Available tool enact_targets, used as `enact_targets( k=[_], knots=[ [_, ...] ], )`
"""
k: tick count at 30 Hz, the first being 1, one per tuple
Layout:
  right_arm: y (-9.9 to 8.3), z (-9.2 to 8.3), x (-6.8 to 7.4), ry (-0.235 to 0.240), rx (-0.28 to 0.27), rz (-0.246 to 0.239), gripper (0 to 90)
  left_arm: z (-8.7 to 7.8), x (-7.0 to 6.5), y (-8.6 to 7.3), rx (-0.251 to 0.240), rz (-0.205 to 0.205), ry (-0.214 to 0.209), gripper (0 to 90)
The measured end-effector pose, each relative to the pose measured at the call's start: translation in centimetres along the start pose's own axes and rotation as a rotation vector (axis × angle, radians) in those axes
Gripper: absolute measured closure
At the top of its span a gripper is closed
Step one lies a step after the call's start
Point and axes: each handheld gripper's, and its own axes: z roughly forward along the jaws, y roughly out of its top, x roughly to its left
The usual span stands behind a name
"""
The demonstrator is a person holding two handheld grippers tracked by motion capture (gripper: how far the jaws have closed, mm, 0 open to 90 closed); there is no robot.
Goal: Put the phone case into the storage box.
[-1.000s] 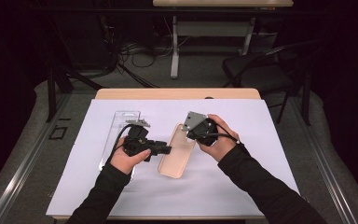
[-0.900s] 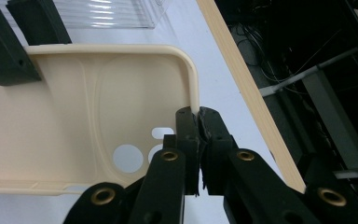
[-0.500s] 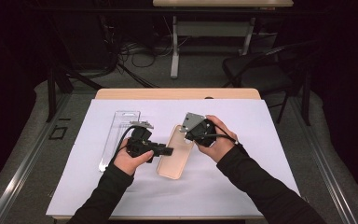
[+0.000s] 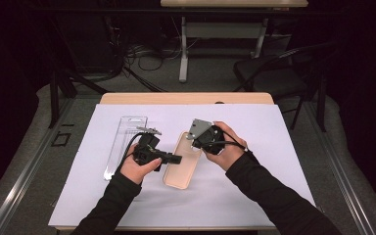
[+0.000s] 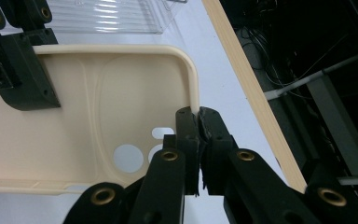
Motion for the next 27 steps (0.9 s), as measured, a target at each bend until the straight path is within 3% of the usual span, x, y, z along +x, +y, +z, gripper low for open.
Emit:
enact_targets(
  k=[27],
  knots=[
    [-0.05,0.14,0.03,0.001,0.002,-0.002,87.5,0.02,-0.03,-0.06,-0.004,-0.026,0.008,80.8]
  ],
)
